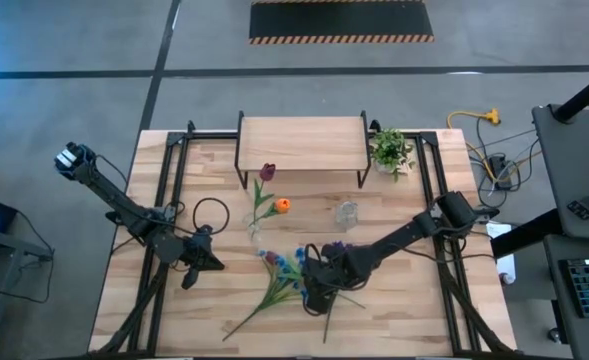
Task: Pick and place flowers into a vace then onto a shelf
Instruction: Put the red tulip into the left transparent vase
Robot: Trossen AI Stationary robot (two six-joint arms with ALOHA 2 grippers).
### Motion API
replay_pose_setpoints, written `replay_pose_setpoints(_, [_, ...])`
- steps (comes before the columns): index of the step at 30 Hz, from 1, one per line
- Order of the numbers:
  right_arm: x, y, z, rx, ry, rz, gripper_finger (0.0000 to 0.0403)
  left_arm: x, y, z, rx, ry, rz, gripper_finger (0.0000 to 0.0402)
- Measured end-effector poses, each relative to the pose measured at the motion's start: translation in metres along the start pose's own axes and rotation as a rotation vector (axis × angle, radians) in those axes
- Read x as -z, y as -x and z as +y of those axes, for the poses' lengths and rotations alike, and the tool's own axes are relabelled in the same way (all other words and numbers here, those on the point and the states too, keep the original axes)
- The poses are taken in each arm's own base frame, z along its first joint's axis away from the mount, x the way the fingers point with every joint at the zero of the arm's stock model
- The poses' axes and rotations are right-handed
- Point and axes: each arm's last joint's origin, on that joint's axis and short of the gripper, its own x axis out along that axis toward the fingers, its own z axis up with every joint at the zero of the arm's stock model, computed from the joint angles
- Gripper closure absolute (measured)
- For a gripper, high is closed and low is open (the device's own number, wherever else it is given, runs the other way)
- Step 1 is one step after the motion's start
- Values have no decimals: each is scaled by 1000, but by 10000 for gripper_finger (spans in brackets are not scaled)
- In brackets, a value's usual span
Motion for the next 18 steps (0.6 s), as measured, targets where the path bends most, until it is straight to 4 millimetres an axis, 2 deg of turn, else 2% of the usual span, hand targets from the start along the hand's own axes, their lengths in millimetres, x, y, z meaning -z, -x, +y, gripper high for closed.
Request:
replay_pose_setpoints(4, [-1, 0, 0, -4, -4, -6, 387, 0, 0, 0, -2, -1, 1, 402])
replay_pose_setpoints(8, [-3, 2, 3, -18, -5, -19, 392, 0, 0, 0, -1, 0, 0, 402])
replay_pose_setpoints(15, [-5, 23, 15, -62, 3, -53, 394, 0, 0, 0, -1, 1, 0, 402])
replay_pose_setpoints(18, [-2, 36, 16, -26, -26, -88, 394, 0, 0, 0, 0, 1, -2, 402])
